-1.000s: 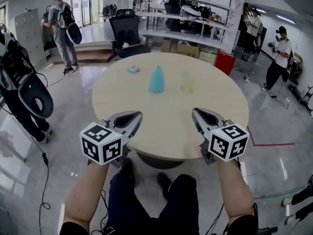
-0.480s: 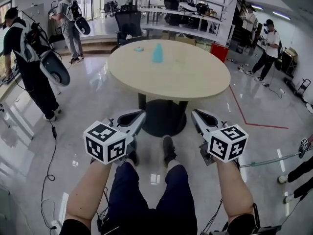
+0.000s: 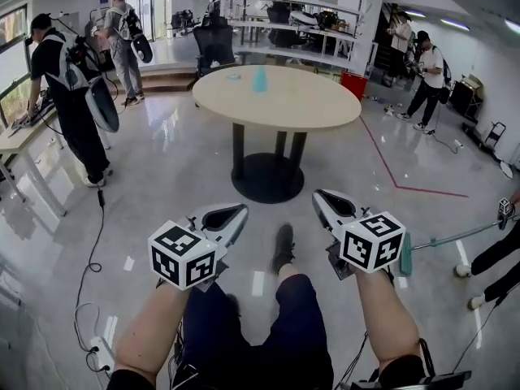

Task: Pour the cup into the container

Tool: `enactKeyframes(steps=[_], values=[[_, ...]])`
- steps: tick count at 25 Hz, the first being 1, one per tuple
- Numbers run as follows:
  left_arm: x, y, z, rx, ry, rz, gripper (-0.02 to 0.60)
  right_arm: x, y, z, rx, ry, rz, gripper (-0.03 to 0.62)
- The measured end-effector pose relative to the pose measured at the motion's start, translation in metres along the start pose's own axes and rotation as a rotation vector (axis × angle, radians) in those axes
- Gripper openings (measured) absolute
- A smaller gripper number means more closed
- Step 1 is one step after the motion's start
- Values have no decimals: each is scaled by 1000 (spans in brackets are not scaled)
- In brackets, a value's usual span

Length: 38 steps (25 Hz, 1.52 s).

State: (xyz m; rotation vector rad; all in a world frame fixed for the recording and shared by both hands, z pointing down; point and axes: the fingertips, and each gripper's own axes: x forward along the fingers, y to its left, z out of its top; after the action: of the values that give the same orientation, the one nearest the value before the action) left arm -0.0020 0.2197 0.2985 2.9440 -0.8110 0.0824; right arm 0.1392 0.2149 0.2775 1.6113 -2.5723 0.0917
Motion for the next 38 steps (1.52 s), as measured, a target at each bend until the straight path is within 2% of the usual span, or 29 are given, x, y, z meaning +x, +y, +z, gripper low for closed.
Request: enactKeyframes(steps=[9, 13, 20, 26, 38], values=[[-99, -92, -18, -39, -16, 53, -2, -109, 88, -9, 6, 4, 36, 8], [-128, -145, -28, -43, -9, 61, -2, -164, 111, -23, 26, 2, 42, 8], [-191, -237, -38, 29, 19, 55, -2, -257, 157, -27, 55, -47, 18, 8], [-224, -308, -45, 26, 12, 41, -2, -332, 186, -40, 62, -44, 7, 8], [-268, -368, -43, 22, -8, 22, -2, -398, 222, -53, 86, -51, -17, 8]])
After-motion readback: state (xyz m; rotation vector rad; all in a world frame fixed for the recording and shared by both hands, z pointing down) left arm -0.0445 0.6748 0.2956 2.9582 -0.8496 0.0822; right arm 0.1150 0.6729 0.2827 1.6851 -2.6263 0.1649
